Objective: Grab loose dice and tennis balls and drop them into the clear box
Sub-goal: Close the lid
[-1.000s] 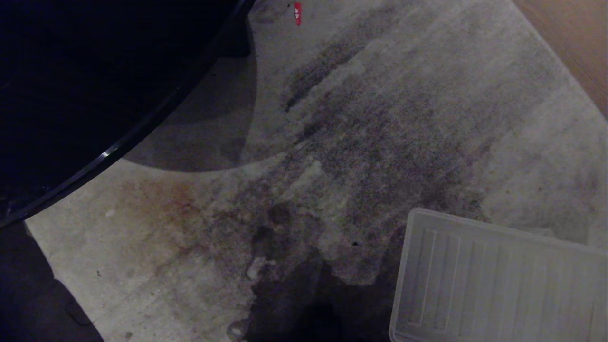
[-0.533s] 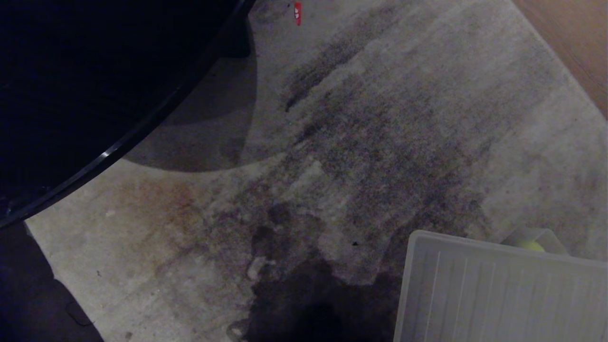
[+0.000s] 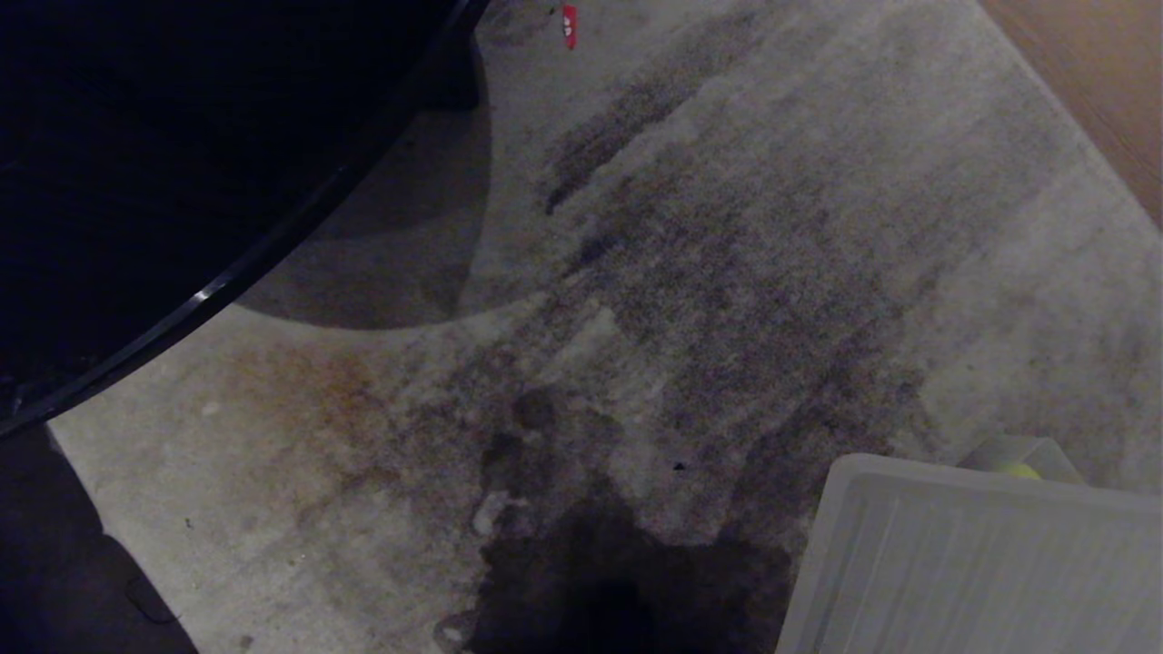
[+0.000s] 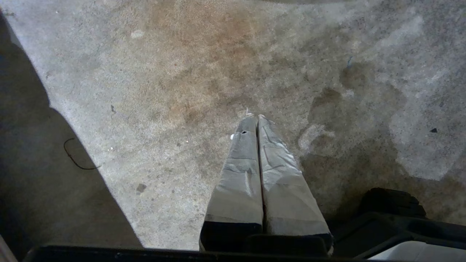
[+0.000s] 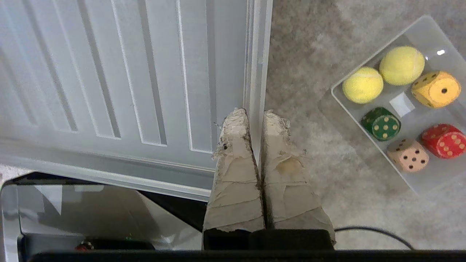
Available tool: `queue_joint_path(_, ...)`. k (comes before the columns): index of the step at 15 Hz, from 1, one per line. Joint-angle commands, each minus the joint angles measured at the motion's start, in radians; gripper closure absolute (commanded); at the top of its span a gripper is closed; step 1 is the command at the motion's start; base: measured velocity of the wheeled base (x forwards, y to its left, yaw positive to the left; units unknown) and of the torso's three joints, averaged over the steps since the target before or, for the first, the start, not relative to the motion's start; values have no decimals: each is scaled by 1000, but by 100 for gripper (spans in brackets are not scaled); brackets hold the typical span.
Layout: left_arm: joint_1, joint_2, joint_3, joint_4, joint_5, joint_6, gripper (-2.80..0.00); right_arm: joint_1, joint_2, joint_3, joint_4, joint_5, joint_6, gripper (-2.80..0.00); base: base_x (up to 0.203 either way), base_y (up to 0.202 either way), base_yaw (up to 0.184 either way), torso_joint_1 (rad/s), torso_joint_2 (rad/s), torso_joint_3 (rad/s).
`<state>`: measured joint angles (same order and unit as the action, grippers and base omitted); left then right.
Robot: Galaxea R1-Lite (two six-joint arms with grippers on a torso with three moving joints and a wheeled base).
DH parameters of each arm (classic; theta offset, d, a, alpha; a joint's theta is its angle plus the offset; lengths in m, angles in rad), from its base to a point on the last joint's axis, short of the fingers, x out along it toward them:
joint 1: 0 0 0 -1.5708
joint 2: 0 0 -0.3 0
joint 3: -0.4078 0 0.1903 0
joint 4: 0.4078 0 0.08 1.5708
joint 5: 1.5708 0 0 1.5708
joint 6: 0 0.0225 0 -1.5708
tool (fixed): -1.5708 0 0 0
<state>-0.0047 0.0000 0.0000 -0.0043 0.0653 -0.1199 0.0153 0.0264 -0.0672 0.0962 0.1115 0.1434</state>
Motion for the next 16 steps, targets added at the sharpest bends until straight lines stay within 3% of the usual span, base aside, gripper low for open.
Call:
queue_joint_path(1,0,2,2,0,1,-1,0,0,-25,0,2,-1,10,0,0,0,0,0,0,0)
queue_joint_path(7,-1,2,2,0,1,-1,0,0,-26,0,-1,-3,24,0,0,0,0,0,0,0)
queue_joint_path(11,-1,2,2,0,1,-1,0,0,-25,-3,7,15,-48,0,0,0,0,0,0,0)
queue_joint_path(12,0,2,2,0,1,-1,0,0,-25,-2,3,-14,-44,0,0,0,0,0,0,0)
queue_joint_path(14,0,2,2,0,1,-1,0,0,-26,29,-10,-144,-59,0,0,0,0,0,0,0)
queue_joint_path(16,0,2,2,0,1,-1,0,0,-24,46,-35,-121,-95,0,0,0,0,0,0,0)
